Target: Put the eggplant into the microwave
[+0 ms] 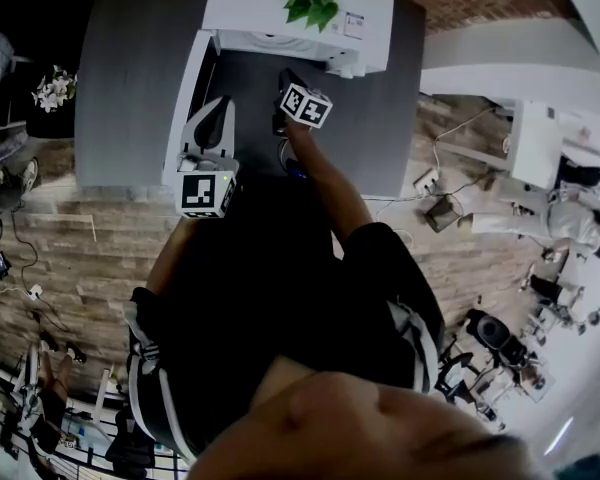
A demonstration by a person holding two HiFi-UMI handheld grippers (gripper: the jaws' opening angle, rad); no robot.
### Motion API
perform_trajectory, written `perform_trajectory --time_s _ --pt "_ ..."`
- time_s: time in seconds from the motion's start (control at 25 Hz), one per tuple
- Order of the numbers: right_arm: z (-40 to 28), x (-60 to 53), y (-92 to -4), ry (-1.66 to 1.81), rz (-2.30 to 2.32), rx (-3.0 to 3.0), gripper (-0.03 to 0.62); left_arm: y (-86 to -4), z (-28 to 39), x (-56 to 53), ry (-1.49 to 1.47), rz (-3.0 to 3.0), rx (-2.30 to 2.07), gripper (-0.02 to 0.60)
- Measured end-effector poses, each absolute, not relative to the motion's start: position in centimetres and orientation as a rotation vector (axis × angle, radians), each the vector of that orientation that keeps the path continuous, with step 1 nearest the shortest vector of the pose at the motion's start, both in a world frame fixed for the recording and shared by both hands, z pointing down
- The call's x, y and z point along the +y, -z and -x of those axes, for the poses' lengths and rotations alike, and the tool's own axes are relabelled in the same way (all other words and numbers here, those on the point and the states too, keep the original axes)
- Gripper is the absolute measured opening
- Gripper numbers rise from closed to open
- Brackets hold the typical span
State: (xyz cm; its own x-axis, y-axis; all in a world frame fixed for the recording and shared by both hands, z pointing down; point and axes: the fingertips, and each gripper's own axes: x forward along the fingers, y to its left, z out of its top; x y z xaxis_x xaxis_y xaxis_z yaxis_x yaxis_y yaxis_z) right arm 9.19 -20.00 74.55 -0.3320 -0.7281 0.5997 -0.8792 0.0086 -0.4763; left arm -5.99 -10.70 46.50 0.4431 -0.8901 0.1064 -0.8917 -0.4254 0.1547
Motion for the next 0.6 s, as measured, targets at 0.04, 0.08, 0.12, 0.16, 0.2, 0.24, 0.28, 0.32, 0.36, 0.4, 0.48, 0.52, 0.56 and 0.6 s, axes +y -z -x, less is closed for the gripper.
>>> perform_trajectory --time_s 0.04,0.08,0.12,0.16,0.2,0.24,0.28,0.32,0.36,0.4,0.48,0.52,0.56,0.6 --pt "-9.2 -19.5 -74.3 -1.227 -1.695 -2.096 0.038 -46.6 6.0 -10.4 -0.015 -2.506 -1.561 0.037" --pt "-9.2 -19.1 -74.0 -1.232 -1.694 -2.101 0.038 -46.7 6.0 -10.2 -0.017 -2.505 -1.555 0.037" --pt "-9.2 -18.6 -73.6 -1.238 -1.692 -2.107 0.038 -46.8 6.0 -9.9 -0.016 -2.501 -1.549 0.037" --pt "-9.1 -18.0 -73.2 -1.24 -1.69 -2.114 0.038 -46.8 6.0 -9.8 -0.012 -2.501 -1.545 0.037" --pt "-9.1 -17.5 -72.8 -1.236 -1.687 -2.12 0.038 -46.7 6.0 -9.6 -0.008 -2.505 -1.542 0.037" --pt "-9.0 -17.0 -72.4 -1.227 -1.684 -2.127 0.038 -46.6 6.0 -9.4 -0.006 -2.511 -1.541 0.037" --pt "-9.0 -16.5 -72.0 -1.216 -1.681 -2.134 0.038 -46.5 6.0 -9.3 -0.005 -2.517 -1.54 0.037" --pt "-9.0 -16.0 -71.5 -1.203 -1.68 -2.142 0.038 -46.4 5.9 -9.1 -0.005 -2.521 -1.538 0.037" --pt "-9.1 -15.5 -71.1 -1.191 -1.681 -2.148 0.038 -46.3 5.9 -9.0 -0.005 -2.524 -1.534 0.037" --pt "-9.2 -15.1 -70.7 -1.181 -1.686 -2.154 0.038 -46.3 5.9 -8.8 -0.005 -2.527 -1.53 0.037" --pt "-9.4 -14.2 -69.7 -1.17 -1.701 -2.165 0.038 -46.5 5.8 -8.4 -0.007 -2.53 -1.52 0.037" --pt "-9.5 -13.8 -69.3 -1.169 -1.709 -2.17 0.038 -46.6 5.8 -8.2 -0.006 -2.529 -1.514 0.037" --pt "-9.6 -13.3 -68.8 -1.169 -1.716 -2.176 0.038 -46.5 5.7 -8.0 -0.005 -2.529 -1.508 0.037" --pt "-9.6 -12.9 -68.4 -1.17 -1.723 -2.18 0.038 -46.5 5.6 -7.8 -0.003 -2.53 -1.502 0.037"
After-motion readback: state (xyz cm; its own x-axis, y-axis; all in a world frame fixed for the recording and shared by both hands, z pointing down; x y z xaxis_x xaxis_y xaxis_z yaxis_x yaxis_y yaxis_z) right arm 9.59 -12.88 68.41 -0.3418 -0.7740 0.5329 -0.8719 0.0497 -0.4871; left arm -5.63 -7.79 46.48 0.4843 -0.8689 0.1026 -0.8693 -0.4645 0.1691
